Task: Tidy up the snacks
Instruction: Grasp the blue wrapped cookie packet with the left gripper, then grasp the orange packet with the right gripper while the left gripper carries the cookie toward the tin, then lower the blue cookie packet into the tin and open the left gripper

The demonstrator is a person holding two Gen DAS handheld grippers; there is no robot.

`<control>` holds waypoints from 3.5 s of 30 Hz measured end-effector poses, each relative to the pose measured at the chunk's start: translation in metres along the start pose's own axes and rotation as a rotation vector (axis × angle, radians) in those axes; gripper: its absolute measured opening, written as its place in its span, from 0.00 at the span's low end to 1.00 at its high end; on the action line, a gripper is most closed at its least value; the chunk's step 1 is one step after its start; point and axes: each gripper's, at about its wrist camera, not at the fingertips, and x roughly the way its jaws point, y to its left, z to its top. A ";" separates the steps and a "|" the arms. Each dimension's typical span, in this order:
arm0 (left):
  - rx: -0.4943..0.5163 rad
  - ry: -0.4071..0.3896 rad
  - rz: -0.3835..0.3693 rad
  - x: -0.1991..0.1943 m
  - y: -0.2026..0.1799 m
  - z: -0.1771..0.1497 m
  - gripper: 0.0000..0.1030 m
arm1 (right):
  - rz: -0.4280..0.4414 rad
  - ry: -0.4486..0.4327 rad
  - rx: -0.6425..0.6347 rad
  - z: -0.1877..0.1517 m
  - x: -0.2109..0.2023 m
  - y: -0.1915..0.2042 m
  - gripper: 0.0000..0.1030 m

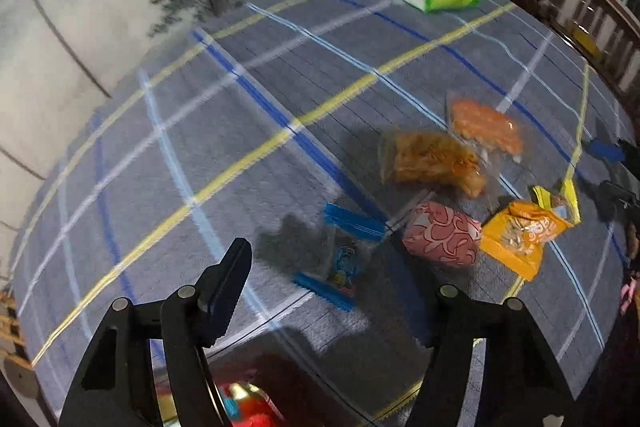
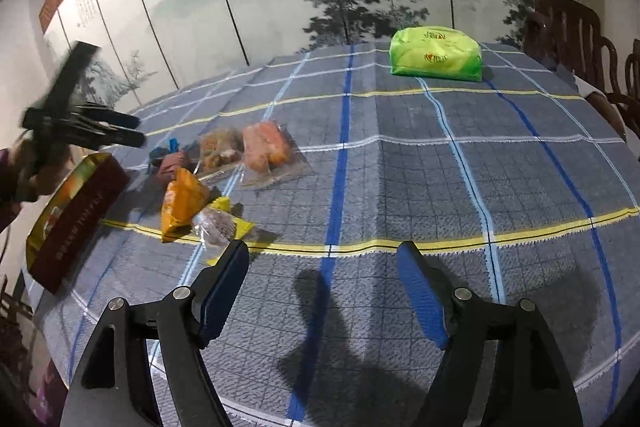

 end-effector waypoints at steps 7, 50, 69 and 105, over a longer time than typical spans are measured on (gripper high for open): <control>0.077 0.075 -0.059 0.024 -0.007 0.006 0.63 | 0.012 0.001 0.012 0.001 0.002 -0.002 0.78; -0.442 -0.241 -0.026 -0.134 -0.102 -0.143 0.20 | 0.220 0.255 -0.400 0.043 0.100 0.127 0.38; -0.503 -0.314 0.060 -0.166 -0.090 -0.186 0.20 | 0.246 0.168 -0.305 -0.001 0.066 0.175 0.37; -0.578 -0.280 0.232 -0.138 -0.030 -0.233 0.20 | 0.193 0.189 -0.322 -0.003 0.075 0.184 0.38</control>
